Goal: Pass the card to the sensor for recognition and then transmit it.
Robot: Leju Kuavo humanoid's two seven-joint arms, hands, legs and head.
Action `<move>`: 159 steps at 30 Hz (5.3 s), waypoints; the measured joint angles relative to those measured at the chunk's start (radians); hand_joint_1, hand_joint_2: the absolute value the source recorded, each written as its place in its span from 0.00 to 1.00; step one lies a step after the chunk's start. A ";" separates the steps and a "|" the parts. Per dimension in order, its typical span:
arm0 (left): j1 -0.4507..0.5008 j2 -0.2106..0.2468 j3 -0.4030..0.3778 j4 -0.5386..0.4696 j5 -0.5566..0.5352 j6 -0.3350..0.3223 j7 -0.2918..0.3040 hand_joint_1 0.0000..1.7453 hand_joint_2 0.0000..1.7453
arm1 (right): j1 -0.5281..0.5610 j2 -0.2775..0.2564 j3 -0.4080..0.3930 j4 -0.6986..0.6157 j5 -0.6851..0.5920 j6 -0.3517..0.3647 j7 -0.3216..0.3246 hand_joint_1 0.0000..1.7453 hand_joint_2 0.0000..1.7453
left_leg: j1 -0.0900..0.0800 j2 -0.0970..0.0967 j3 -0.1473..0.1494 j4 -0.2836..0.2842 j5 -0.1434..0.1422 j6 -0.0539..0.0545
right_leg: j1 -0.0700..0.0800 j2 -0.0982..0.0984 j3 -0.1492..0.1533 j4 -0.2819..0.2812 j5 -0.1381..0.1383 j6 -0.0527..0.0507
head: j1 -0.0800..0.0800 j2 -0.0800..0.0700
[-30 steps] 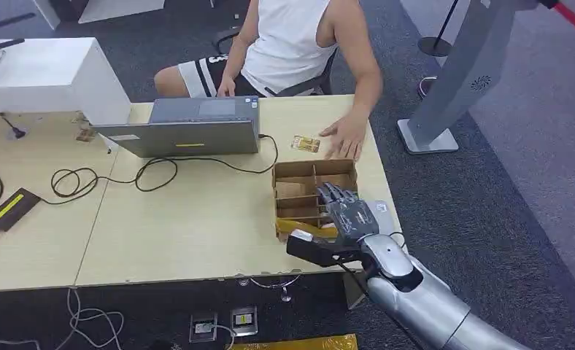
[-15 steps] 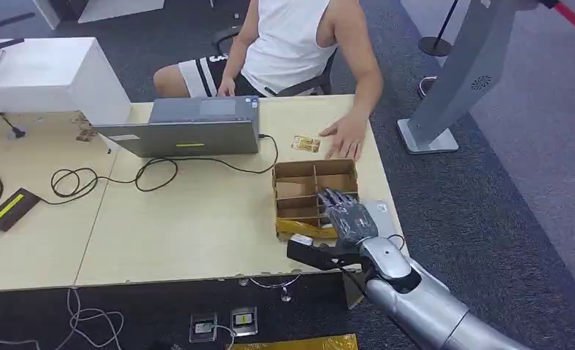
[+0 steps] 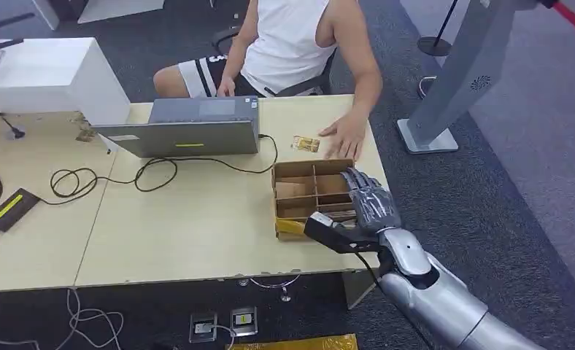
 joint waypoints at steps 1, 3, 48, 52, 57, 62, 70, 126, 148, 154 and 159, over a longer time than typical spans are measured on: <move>0.001 0.000 0.000 0.000 0.000 0.001 -0.002 0.00 0.00 | 0.000 -0.003 -0.005 -0.008 0.003 0.000 0.000 0.00 1.00 | 0.000 0.000 0.000 0.000 0.000 0.000 | 0.000 0.000 0.000 0.000 0.000 0.000 | 0.000 0.000; 0.002 0.000 0.000 0.000 0.003 0.004 -0.005 0.00 0.00 | 0.000 -0.006 -0.010 -0.023 0.006 0.000 0.000 0.00 1.00 | 0.000 0.000 0.000 0.000 0.000 0.000 | 0.000 0.000 0.000 0.000 0.000 0.000 | 0.000 0.000; 0.005 -0.011 0.000 0.001 -0.003 0.015 -0.015 0.00 0.00 | 0.047 0.011 -0.014 -0.038 0.010 0.137 -0.072 0.00 1.00 | 0.000 0.000 -0.001 0.000 0.000 0.000 | 0.000 0.000 0.000 0.000 0.000 0.000 | 0.000 0.000; 0.005 -0.011 0.000 0.004 -0.003 0.016 -0.015 0.00 0.00 | 0.046 0.016 -0.009 -0.028 0.006 0.138 -0.066 0.00 1.00 | 0.000 0.000 -0.001 0.000 0.000 0.000 | 0.000 0.000 0.000 0.000 0.000 0.000 | 0.000 0.000; 0.005 -0.011 0.000 0.005 -0.003 0.017 -0.015 0.00 0.00 | 0.046 0.018 -0.006 -0.014 0.005 0.138 -0.064 0.00 1.00 | 0.000 0.000 -0.001 0.000 0.000 0.000 | 0.000 0.000 0.000 0.000 0.000 0.000 | 0.000 0.000; 0.006 -0.011 0.001 0.005 -0.003 0.017 -0.015 0.00 0.00 | 0.046 0.022 -0.005 -0.001 0.005 0.138 -0.064 0.00 1.00 | 0.000 0.000 -0.001 0.000 0.000 0.000 | 0.000 0.000 0.000 0.000 0.000 0.000 | 0.000 0.000; 0.006 -0.011 0.001 0.005 -0.003 0.017 -0.015 0.00 0.00 | 0.046 0.026 -0.005 0.016 0.001 0.138 -0.062 0.00 1.00 | 0.000 0.000 -0.001 0.000 0.000 0.000 | 0.000 0.000 0.000 0.000 0.000 0.000 | 0.000 0.000; 0.017 -0.011 0.000 0.006 -0.003 0.024 -0.018 0.00 0.00 | 0.047 0.016 -0.066 -0.013 0.027 0.055 0.000 0.00 1.00 | 0.000 0.000 0.000 0.000 0.000 0.000 | 0.000 0.000 0.000 0.000 0.000 0.000 | 0.000 0.000; 0.012 -0.011 0.001 0.006 -0.003 0.024 -0.018 0.00 0.00 | 0.051 0.027 -0.053 0.008 0.029 0.140 -0.034 0.00 1.00 | 0.000 0.000 0.000 0.000 0.000 0.000 | 0.000 0.000 0.000 0.000 0.000 0.000 | 0.000 0.000; 0.012 -0.011 0.001 0.006 -0.003 0.024 -0.018 0.00 0.00 | 0.051 0.034 -0.046 0.023 0.022 0.150 -0.041 1.00 1.00 | 0.000 0.000 -0.001 0.000 0.000 0.000 | 0.000 0.000 0.000 0.000 0.000 0.000 | 0.000 0.000; 0.013 -0.011 0.001 0.006 -0.003 0.026 -0.019 0.00 0.00 | 0.050 0.037 -0.038 0.029 0.005 0.143 -0.043 1.00 1.00 | 0.000 0.000 -0.001 0.000 0.000 0.000 | 0.000 0.000 0.000 0.000 0.000 0.000 | 0.000 0.000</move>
